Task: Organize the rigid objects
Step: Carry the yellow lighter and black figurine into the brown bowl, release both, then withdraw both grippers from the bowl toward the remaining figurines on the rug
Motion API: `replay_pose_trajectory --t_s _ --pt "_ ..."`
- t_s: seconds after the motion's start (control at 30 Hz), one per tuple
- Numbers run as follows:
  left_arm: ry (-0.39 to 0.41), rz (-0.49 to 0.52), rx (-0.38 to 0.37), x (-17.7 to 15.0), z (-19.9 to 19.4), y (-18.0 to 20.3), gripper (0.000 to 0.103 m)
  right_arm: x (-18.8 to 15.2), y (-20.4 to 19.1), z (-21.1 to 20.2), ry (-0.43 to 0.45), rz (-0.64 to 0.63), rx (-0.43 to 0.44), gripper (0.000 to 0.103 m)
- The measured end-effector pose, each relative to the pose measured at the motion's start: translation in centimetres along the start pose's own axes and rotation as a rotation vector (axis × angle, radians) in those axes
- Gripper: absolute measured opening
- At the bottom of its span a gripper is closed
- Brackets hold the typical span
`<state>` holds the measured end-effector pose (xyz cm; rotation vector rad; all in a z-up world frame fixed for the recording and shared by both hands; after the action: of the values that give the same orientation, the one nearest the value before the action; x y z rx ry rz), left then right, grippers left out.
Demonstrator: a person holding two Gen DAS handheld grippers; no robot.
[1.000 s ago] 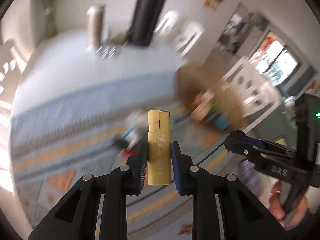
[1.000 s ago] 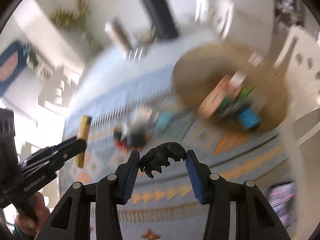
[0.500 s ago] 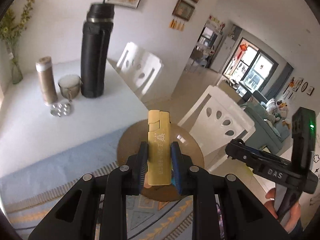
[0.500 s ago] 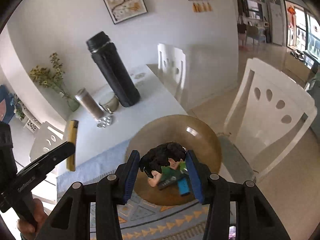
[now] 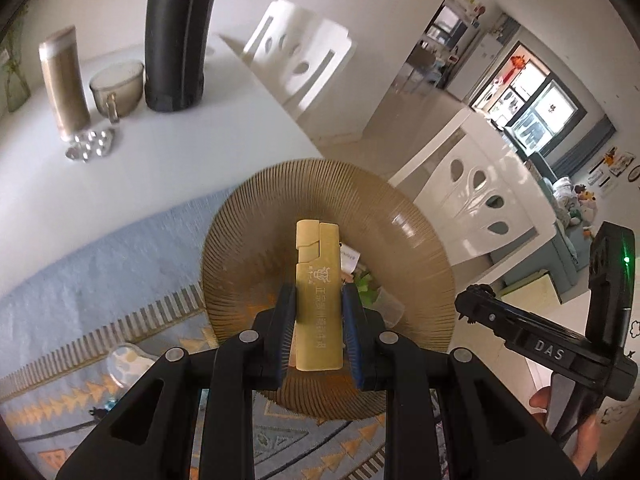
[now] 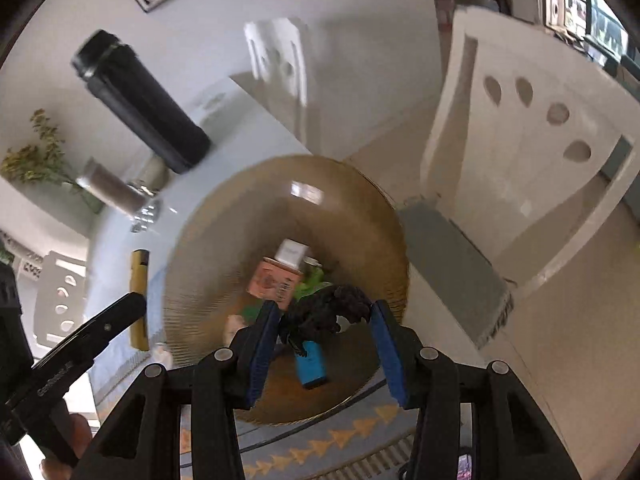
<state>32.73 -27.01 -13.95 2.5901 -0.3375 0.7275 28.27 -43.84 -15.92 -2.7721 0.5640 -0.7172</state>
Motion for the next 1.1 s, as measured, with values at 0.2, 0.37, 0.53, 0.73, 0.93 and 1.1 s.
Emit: replay_pose_trajectory --t_s 0.2,0.37,0.53,0.73,0.93,1.1 --pt "-0.044 0.005 0.040 -0.2 2.0 -0.3 0.022 0.5 1.6 2.6 -0.053 0.001 -0.059 0.047" --pt "-0.016 0.020 0.098 0.5 0.8 -0.9 0.066 1.7 2.0 1.7 -0.007 -0.016 -0.108 0.068" --pt "0.021 0.000 0.105 -0.5 -2.6 -2.7 0.066 0.1 0.1 -0.2 0.007 -0.024 -0.059 0.069" --pt "0.069 -0.060 0.153 -3.6 -8.8 -7.0 0.066 -6.8 -6.6 -0.7 -0.087 -0.102 0.053 0.069" --pt "0.063 -0.126 0.260 -9.1 -13.7 -12.8 0.066 -16.7 -14.2 -1.0 -0.217 -0.250 0.138 0.069" --pt "0.014 -0.237 0.312 -15.1 -15.8 -17.2 0.066 -22.9 -16.9 -1.6 -0.278 -0.349 0.154 0.069"
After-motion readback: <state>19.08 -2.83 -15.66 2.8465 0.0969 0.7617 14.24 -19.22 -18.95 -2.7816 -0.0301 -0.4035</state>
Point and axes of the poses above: each gripper's, at about its wrist camera, not at the fingertips, and z roughly the way its jaws point, y to its right, x to its top, the point moved 10 cm from there along z, roughly the way its jaws point, and after that the axes turned 5 degrees about y, right-handed, at the moved point
